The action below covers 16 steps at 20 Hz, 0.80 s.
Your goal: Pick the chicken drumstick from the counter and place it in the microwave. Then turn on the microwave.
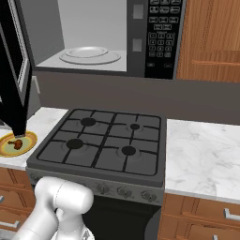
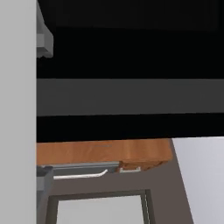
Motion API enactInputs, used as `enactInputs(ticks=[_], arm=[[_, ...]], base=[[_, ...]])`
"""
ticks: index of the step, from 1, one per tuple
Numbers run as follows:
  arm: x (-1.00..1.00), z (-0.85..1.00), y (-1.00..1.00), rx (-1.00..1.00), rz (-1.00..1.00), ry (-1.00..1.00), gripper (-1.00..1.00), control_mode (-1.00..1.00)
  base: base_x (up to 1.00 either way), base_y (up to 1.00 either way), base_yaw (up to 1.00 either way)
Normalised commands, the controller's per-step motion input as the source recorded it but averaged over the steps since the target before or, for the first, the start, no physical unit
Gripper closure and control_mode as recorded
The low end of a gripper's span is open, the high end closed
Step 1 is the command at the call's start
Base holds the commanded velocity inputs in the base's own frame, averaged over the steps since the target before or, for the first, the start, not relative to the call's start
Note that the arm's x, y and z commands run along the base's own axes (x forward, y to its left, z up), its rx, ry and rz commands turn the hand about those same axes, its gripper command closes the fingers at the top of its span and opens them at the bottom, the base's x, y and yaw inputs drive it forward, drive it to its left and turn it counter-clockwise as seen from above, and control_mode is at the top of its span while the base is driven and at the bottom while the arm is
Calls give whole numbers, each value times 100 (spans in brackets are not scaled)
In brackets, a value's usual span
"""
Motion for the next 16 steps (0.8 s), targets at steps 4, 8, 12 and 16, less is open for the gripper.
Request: enactInputs(ticks=[4, 8, 12, 16], arm=[[-33, 0, 0, 0, 0, -5, -100, -100], [-33, 0, -6, 0, 3, -2, -100, -100], [-31, 0, -10, 0, 4, -6, -100, -100], [-21, 0, -20, 0, 2, -5, -100, -100]], base=[[0, 0, 0], [0, 0, 0], [0, 0, 0], [0, 0, 0]])
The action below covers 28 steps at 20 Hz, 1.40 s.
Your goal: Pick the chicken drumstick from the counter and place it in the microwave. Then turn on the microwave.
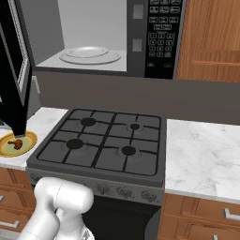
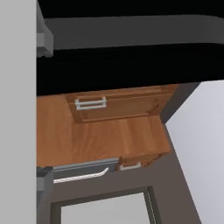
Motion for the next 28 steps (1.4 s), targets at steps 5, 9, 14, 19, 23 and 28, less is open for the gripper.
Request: enactInputs(ticks=[5, 9, 14, 19, 23, 28], arm=[[-10, 0, -28, 2, 2, -3, -100, -100], [-4, 0, -33, 5, 3, 0, -100, -100], [-7, -1, -24, 2, 9, 0, -100, -100], [0, -1, -19, 0, 20, 0, -100, -100], [0, 0, -22, 0, 26, 0, -100, -100], [4, 0, -23, 0, 29, 0, -100, -100]], base=[[0, 0, 0], [0, 0, 0], [0, 0, 0], [0, 0, 0], [0, 0, 0], [0, 0, 0]])
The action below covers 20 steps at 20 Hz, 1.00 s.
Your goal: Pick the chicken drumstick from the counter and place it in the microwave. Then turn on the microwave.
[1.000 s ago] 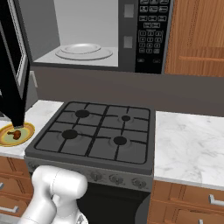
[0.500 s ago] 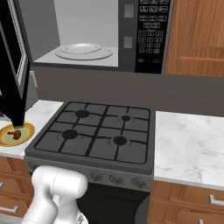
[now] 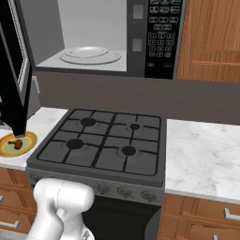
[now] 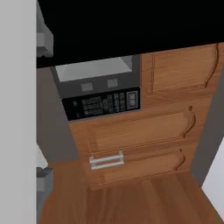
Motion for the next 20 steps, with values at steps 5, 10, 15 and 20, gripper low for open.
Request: enactInputs(ticks=[5, 10, 15, 20], arm=[[5, 0, -20, 0, 28, 1, -100, -100], [8, 0, -16, 0, 26, 1, -100, -100], [13, 0, -15, 0, 26, 0, -100, -100], [18, -1, -6, 0, 25, 0, -100, -100]], base=[[0, 0, 0], [0, 0, 0], [0, 0, 0], [0, 0, 0]])
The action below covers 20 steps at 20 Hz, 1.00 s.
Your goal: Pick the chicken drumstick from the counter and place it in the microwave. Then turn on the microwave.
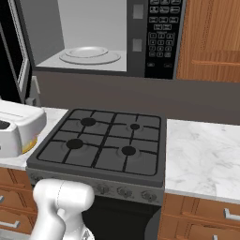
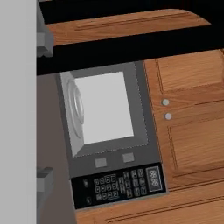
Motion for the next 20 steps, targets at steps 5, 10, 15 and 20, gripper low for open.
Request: enactInputs(ticks=[5, 10, 15, 20], arm=[[21, -1, -5, 0, 24, 0, -100, -100], [25, -5, -2, 0, 26, 0, -100, -100], [26, -8, 0, 0, 25, 0, -100, -100], [18, -9, 0, 0, 19, -4, -100, -100]], base=[[0, 0, 0], [0, 0, 0], [0, 0, 0], [0, 0, 0]])
